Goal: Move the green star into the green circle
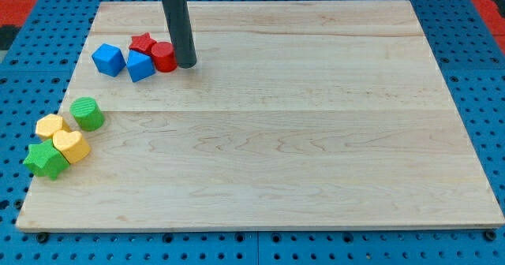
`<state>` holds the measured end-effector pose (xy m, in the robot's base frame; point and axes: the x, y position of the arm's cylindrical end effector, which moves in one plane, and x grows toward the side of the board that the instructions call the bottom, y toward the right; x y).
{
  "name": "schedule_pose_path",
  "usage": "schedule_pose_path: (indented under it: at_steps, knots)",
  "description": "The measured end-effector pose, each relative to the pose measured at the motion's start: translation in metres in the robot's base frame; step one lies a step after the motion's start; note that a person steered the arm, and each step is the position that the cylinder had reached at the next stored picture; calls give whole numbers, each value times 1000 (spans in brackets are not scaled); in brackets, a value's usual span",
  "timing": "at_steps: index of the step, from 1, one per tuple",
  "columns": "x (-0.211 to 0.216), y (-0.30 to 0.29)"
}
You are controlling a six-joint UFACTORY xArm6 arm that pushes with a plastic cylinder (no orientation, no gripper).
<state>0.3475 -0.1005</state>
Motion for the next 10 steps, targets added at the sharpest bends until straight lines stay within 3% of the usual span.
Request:
schedule_pose_path:
  at_steps: [2,3,4,5,6,7,8,10]
  knots:
    - [4,37]
    - [49,55]
    - [124,54]
    - [184,20]
    - [247,-58]
    - [269,-167]
    - [266,-202]
    - [231,-147]
